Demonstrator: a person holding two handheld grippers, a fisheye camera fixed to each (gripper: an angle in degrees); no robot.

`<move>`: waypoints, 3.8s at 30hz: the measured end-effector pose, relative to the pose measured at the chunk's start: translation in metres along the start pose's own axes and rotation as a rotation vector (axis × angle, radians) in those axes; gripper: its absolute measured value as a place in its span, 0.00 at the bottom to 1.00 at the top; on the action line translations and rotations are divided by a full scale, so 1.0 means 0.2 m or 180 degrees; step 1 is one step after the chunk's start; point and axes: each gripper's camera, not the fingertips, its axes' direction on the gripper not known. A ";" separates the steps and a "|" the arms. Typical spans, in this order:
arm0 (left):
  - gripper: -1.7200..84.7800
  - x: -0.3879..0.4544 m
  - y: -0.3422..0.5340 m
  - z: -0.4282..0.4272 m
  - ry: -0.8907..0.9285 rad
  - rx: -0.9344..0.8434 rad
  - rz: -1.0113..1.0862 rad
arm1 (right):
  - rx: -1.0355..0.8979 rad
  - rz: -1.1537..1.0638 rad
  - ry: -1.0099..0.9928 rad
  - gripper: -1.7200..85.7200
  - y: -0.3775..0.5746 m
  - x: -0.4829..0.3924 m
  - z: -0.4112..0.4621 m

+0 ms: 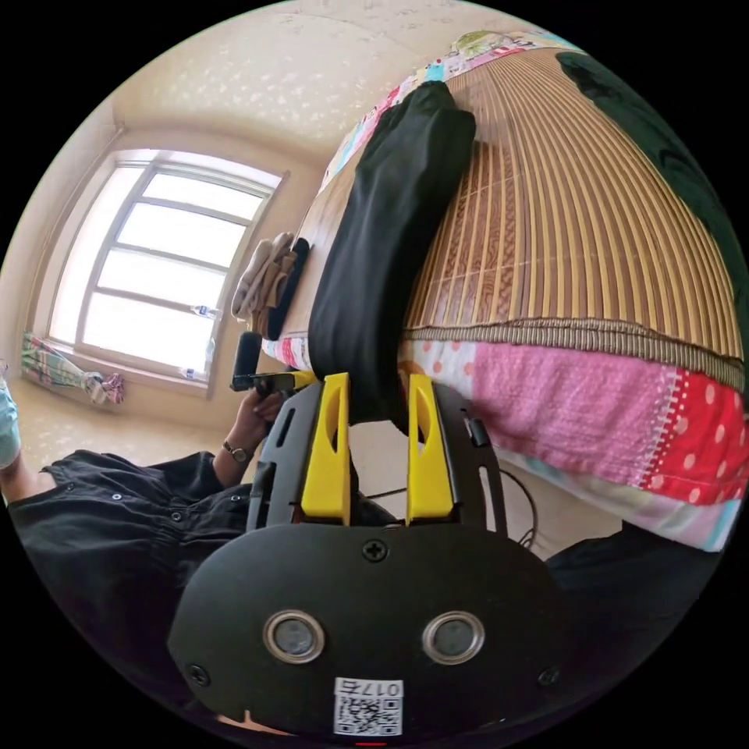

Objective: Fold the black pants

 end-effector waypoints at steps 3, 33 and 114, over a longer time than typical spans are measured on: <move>0.17 0.06 0.03 0.01 -0.0035 -0.0022 0.0101 | 0.0017 -0.0097 -0.0129 0.14 -0.03 0.02 0.02; 0.11 -0.01 0.12 0.16 -0.0061 0.0732 0.0445 | 0.0091 -0.0076 -0.0380 0.15 -0.22 0.20 -0.15; 0.07 0.77 -0.04 -0.20 -0.0154 0.1274 0.1410 | 0.0818 -0.1506 -0.0277 0.05 -1.12 -0.34 -1.17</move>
